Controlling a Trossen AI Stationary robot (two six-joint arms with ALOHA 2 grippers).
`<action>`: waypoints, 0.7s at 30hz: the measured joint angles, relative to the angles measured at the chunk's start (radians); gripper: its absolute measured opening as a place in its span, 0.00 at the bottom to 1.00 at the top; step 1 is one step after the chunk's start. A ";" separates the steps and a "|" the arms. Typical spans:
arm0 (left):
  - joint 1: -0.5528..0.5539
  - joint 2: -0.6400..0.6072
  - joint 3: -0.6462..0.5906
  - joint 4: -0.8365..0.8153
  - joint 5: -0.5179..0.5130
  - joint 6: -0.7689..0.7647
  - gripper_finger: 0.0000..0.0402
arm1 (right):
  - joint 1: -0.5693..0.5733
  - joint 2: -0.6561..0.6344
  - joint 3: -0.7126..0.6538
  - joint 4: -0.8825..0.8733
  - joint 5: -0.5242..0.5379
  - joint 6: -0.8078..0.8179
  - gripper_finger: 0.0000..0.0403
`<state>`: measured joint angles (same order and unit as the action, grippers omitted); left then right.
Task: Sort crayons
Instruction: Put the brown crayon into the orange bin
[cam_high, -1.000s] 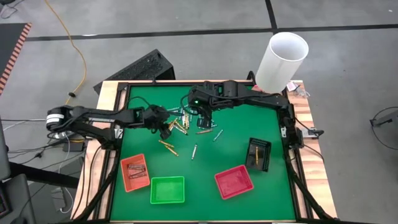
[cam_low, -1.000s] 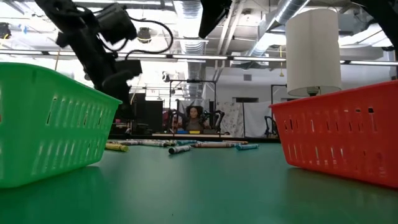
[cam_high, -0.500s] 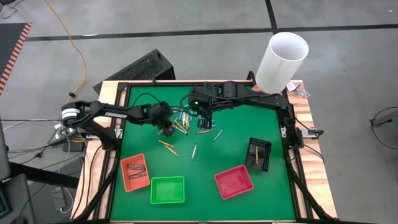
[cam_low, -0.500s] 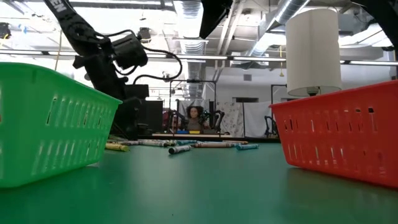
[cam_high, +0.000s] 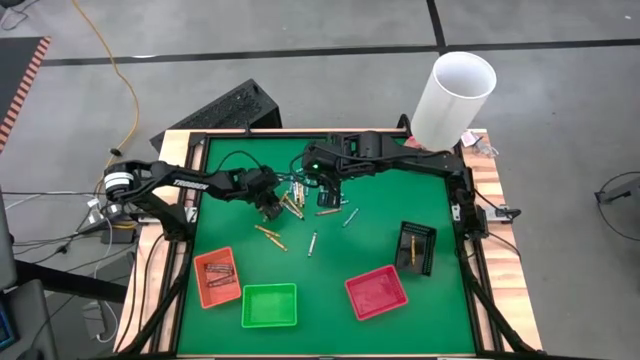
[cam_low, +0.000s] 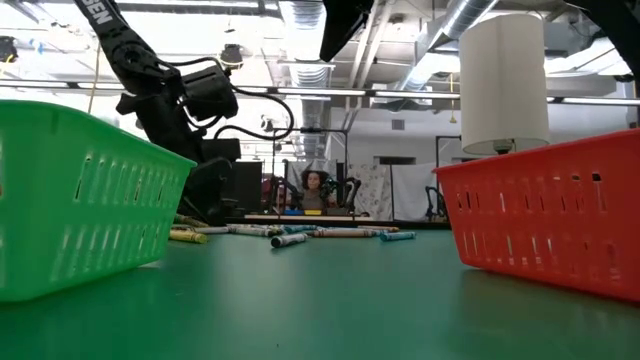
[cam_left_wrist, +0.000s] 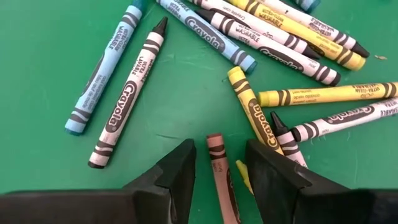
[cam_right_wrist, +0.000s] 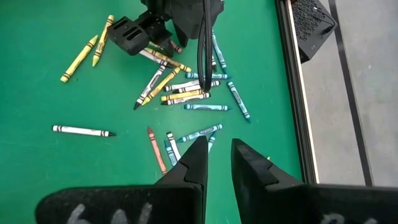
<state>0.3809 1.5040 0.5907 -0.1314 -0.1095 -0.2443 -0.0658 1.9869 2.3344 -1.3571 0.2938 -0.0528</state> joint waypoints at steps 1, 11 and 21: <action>0.000 0.000 0.001 0.000 0.008 -0.015 0.32 | 0.000 0.000 0.000 0.000 0.000 0.000 0.16; 0.001 0.000 0.004 0.013 -0.005 -0.047 0.31 | 0.000 0.000 0.000 0.000 0.000 0.000 0.16; 0.000 0.000 0.004 -0.030 -0.025 -0.022 0.23 | 0.004 0.001 0.000 0.000 -0.002 0.001 0.16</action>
<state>0.3813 1.5040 0.5949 -0.1613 -0.1349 -0.2668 -0.0618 1.9877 2.3344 -1.3571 0.2920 -0.0521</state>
